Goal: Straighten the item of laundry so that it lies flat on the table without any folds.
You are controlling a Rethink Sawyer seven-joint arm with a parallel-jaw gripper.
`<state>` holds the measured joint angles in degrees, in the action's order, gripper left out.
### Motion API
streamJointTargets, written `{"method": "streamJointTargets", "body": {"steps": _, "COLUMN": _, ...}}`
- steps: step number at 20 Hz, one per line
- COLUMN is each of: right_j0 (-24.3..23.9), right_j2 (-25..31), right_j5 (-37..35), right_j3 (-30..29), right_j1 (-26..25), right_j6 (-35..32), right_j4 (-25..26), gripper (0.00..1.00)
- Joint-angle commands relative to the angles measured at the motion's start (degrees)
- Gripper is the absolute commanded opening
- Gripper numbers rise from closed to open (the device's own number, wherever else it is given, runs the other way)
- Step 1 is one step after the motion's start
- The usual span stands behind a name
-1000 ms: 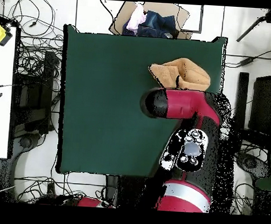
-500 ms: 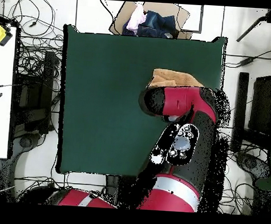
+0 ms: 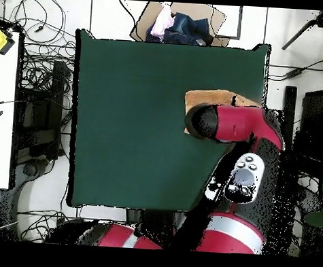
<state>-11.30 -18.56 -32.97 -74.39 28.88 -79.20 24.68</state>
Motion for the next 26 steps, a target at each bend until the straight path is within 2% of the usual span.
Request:
{"method": "streamJointTargets", "body": {"steps": 1, "right_j0": -6.8, "right_j2": 14.5, "right_j5": 37.3, "right_j3": -8.5, "right_j1": -0.6, "right_j6": -19.0, "right_j4": -4.2, "gripper": 0.0}}
{"method": "streamJointTargets", "body": {"steps": 2, "right_j0": -5.5, "right_j2": 12.6, "right_j5": 42.6, "right_j3": -7.7, "right_j1": -2.6, "right_j6": -22.3, "right_j4": -6.2, "gripper": 0.0}}
{"method": "streamJointTargets", "body": {"steps": 3, "right_j0": -5.7, "right_j2": 13.0, "right_j5": 46.1, "right_j3": -7.7, "right_j1": -3.8, "right_j6": -23.0, "right_j4": -7.5, "gripper": 0.0}}
{"method": "streamJointTargets", "body": {"steps": 7, "right_j0": -3.3, "right_j2": 10.4, "right_j5": 49.8, "right_j3": -4.4, "right_j1": -8.6, "right_j6": -20.5, "right_j4": -12.0, "gripper": 0.0}}
{"method": "streamJointTargets", "body": {"steps": 8, "right_j0": -3.8, "right_j2": 10.9, "right_j5": 50.8, "right_j3": -5.1, "right_j1": -8.6, "right_j6": -18.5, "right_j4": -13.6, "gripper": 1.0}}
{"method": "streamJointTargets", "body": {"steps": 12, "right_j0": -3.4, "right_j2": 9.9, "right_j5": 50.9, "right_j3": -5.2, "right_j1": -8.1, "right_j6": -15.5, "right_j4": -12.0, "gripper": 1.0}}
{"method": "streamJointTargets", "body": {"steps": 23, "right_j0": -4.3, "right_j2": 10.3, "right_j5": 42.1, "right_j3": -5.2, "right_j1": -5.4, "right_j6": -11.9, "right_j4": -9.9, "gripper": 1.0}}
{"method": "streamJointTargets", "body": {"steps": 25, "right_j0": -3.4, "right_j2": 8.6, "right_j5": 39.8, "right_j3": -4.2, "right_j1": -5.9, "right_j6": -10.9, "right_j4": -10.8, "gripper": 1.0}}
{"method": "streamJointTargets", "body": {"steps": 26, "right_j0": -1.4, "right_j2": 5.6, "right_j5": 36.1, "right_j3": -2.7, "right_j1": -7.0, "right_j6": -9.8, "right_j4": -12.3, "gripper": 1.0}}
